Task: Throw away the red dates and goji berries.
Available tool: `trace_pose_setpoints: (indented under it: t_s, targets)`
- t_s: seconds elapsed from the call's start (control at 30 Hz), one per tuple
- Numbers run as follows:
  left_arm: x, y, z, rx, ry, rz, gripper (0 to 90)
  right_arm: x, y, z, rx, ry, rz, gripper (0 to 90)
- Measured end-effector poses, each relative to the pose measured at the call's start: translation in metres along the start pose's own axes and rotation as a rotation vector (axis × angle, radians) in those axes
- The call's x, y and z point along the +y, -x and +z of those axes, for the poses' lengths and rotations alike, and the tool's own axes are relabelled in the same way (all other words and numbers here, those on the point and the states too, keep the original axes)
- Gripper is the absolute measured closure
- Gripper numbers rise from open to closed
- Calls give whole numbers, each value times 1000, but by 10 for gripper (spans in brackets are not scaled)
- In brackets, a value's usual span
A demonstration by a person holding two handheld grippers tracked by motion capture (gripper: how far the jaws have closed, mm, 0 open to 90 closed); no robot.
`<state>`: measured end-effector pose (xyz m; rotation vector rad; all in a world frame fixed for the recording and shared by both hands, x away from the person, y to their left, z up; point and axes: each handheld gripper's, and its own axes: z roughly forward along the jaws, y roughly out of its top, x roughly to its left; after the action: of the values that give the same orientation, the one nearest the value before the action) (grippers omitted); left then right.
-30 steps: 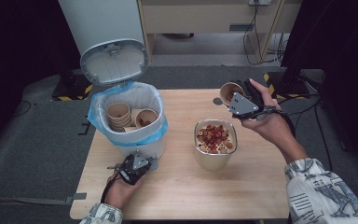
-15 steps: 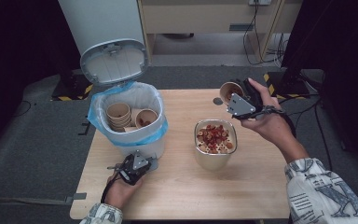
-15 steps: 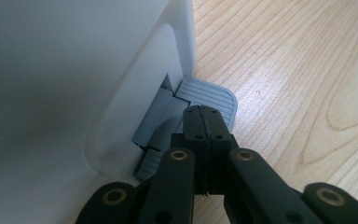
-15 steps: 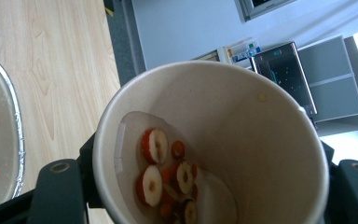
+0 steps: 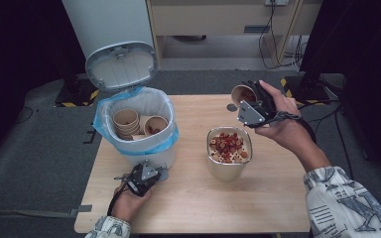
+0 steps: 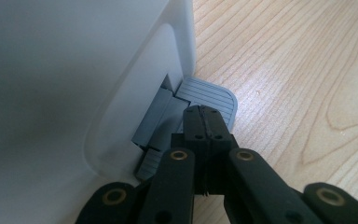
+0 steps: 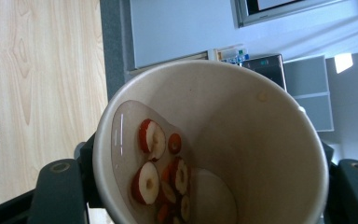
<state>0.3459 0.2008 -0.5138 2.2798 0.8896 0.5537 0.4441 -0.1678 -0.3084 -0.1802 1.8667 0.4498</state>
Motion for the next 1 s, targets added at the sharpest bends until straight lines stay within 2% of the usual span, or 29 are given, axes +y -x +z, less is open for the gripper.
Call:
trace_pose_setpoints:
  t_s: [0.1,0.5,0.87,1.0]
  targets:
    - [0,0,0,1,0,1,898,3,-1,0,-5,-7,-36,289]
    - [0,0,0,0,0,1,898,2,-4,1,2,-30,-93,303]
    - [0,0,0,0,0,0,898,0,-5,0,-5,-37,-113,307]
    - [0,0,0,0,0,0,898,2,-5,-1,-22,-51,-158,307]
